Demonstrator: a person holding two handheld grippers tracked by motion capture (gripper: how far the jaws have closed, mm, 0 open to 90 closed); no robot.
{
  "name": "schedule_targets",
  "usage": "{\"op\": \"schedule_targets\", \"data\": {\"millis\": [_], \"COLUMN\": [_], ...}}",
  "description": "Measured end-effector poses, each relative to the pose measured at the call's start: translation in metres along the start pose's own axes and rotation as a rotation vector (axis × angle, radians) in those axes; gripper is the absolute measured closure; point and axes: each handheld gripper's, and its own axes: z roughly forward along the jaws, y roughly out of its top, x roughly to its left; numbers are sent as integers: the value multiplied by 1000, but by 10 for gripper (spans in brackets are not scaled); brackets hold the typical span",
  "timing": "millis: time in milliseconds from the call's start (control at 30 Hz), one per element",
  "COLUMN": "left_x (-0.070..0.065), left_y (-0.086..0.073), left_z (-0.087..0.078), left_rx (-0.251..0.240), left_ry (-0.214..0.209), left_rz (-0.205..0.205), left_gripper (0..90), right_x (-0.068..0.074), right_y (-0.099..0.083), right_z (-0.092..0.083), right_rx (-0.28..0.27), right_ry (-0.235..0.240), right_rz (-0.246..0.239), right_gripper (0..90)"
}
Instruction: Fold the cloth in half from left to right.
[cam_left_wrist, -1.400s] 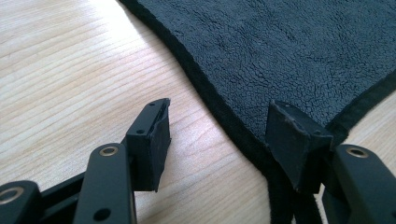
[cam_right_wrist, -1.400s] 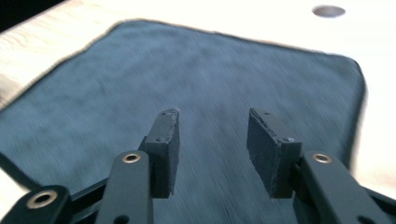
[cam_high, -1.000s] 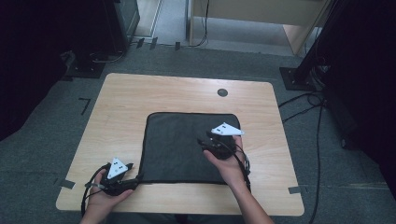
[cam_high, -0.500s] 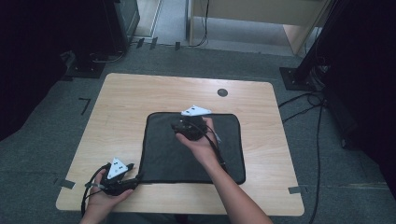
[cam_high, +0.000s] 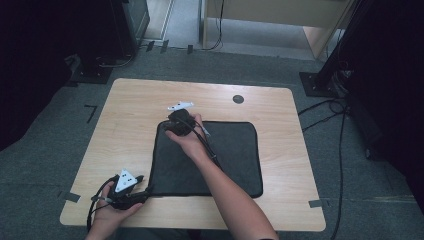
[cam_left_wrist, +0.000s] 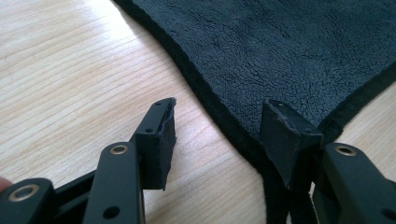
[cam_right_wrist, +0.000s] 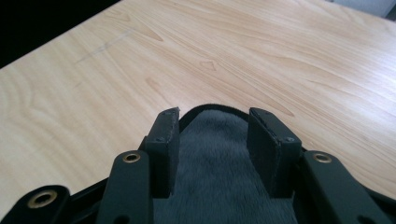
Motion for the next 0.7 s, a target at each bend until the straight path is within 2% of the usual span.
{"op": "schedule_targets", "data": {"millis": [133, 267, 333, 367, 467, 567, 633, 700], "left_x": [0, 0, 0, 0, -1, -2, -2, -3], "left_y": [0, 0, 0, 0, -1, -1, -1, -2], "left_z": [0, 0, 0, 0, -1, -1, -1, -2], "left_rx": [0, 0, -1, 1, 0, 0, -1, -4], "left_ry": [1, 1, -1, -4, -6, -6, -11, -29], "left_rz": [2, -1, -3, 6, 11, 16, 21, 27], "left_gripper": [458, 458, 466, 472, 484, 492, 515, 577], "right_x": [-1, 1, 2, 2, 0, -3, -3, -2], "right_y": [4, 7, 7, 6, 5, -1, -3, -4], "right_z": [21, 38, 43, 51, 60, 68, 69, 68], "right_rx": [38, 73, 81, 99, 113, 145, 132, 134], "right_ry": [-7, 10, 3, -25, -38, -46, -52, -71], "right_rz": [10, 30, 21, 12, 29, 24, 8, -2], "right_gripper": [544, 508, 494, 486, 480, 496, 513, 591]}}
